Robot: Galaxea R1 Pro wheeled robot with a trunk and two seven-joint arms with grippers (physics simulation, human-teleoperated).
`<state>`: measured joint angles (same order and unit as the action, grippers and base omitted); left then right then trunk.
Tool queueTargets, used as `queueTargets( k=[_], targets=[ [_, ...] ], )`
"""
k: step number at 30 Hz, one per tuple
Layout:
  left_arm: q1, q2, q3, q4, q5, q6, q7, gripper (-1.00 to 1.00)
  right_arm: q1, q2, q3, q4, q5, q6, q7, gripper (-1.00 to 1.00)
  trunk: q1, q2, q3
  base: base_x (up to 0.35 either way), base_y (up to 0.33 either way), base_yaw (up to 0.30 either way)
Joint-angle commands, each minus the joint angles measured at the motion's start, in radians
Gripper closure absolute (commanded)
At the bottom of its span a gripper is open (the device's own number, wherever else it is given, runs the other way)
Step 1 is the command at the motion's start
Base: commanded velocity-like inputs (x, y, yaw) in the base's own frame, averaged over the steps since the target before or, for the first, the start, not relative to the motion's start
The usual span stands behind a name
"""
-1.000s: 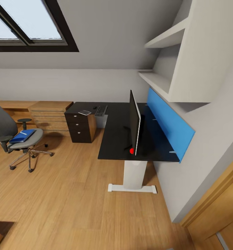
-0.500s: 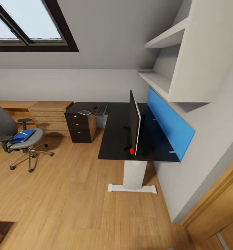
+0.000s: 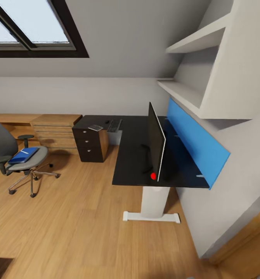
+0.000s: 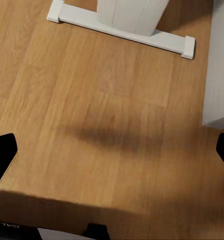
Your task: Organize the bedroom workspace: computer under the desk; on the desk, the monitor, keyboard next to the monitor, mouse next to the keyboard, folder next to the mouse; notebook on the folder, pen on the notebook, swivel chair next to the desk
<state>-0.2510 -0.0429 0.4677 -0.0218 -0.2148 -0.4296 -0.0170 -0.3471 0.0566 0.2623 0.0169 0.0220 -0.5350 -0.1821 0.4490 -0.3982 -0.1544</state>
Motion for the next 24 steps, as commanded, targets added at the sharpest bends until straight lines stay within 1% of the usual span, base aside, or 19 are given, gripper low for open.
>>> queueTargets(
  k=[1,6,11,24],
  targets=[
    [-0.001,0.0,0.009,0.0,-0.007,-0.002,-0.002,-1.0,-0.001,0.002,0.008,0.002,0.003,-0.002,-0.009,-1.0,0.001,-0.002,-0.002,0.294,0.159,0.0],
    [-0.001,0.001,0.01,-0.001,-0.006,-0.003,-0.001,-1.0,-0.001,0.005,0.009,0.002,0.002,-0.003,-0.008,-1.0,0.001,-0.002,-0.002,0.294,0.188,0.0],
    [-0.001,0.001,0.01,-0.001,-0.006,-0.003,-0.001,-1.0,-0.001,0.006,0.009,0.002,0.0,-0.009,-0.007,-1.0,0.001,-0.002,-0.002,0.248,0.251,0.0],
    [-0.001,0.001,0.009,-0.001,-0.006,-0.004,-0.003,-1.0,-0.001,0.005,0.008,0.002,-0.003,-0.013,-0.007,-1.0,0.001,-0.002,-0.002,0.152,0.308,0.0]
  ],
)
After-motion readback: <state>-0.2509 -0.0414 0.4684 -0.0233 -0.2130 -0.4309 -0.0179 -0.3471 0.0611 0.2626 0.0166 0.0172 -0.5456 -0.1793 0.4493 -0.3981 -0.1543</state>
